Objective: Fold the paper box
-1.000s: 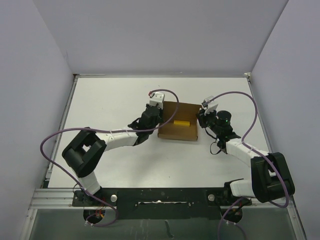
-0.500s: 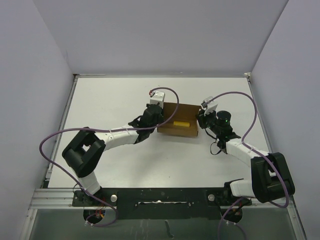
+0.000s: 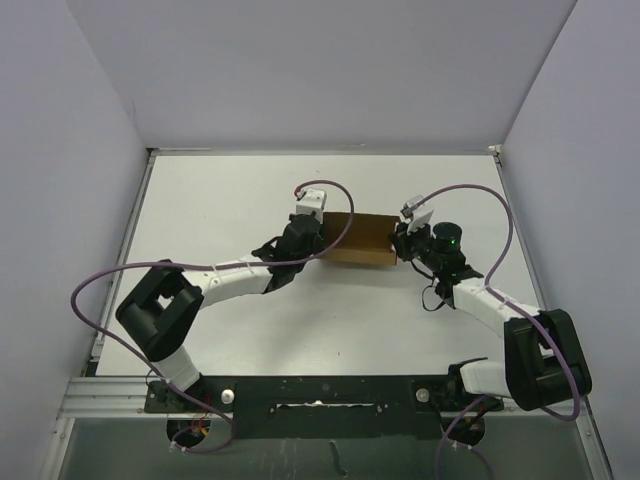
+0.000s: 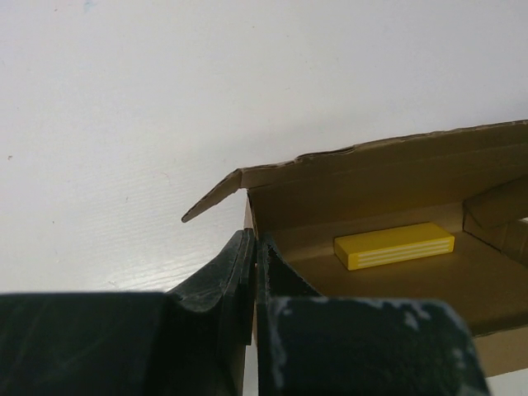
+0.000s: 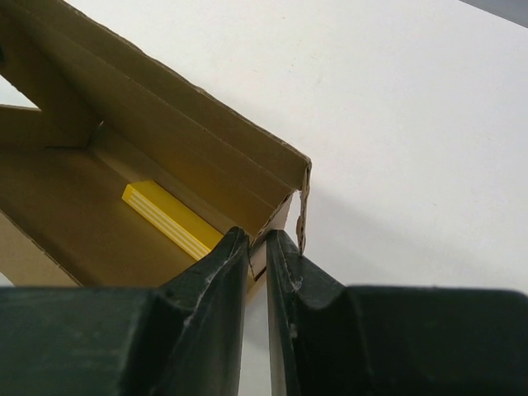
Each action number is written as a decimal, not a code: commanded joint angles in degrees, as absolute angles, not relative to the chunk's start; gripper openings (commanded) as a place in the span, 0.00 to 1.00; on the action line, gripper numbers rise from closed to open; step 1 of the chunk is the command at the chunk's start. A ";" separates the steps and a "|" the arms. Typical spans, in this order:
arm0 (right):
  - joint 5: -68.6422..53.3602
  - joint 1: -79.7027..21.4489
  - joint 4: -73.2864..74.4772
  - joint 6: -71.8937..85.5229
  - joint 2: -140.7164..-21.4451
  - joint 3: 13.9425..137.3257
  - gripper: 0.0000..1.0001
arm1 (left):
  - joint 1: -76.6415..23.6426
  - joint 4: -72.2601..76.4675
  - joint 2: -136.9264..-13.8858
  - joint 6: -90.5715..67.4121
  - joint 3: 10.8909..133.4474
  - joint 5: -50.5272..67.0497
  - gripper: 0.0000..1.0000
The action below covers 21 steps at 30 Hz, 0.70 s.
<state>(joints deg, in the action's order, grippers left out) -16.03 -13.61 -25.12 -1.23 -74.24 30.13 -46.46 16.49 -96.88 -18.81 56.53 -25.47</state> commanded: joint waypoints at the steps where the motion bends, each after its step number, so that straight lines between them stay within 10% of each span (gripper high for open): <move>1: -24.67 -15.82 -26.13 -1.09 -71.85 31.02 0.15 | -49.34 20.82 -92.72 -19.42 54.53 -18.80 0.00; 21: -32.13 -13.09 -8.61 -10.88 -66.28 36.83 0.42 | -52.15 26.89 -90.39 -15.09 48.89 -24.97 0.00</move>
<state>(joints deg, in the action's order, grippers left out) -23.70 -13.41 -11.88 -6.00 -69.47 32.51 -49.78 23.64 -93.76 -15.40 49.21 -28.62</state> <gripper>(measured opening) 0.396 0.009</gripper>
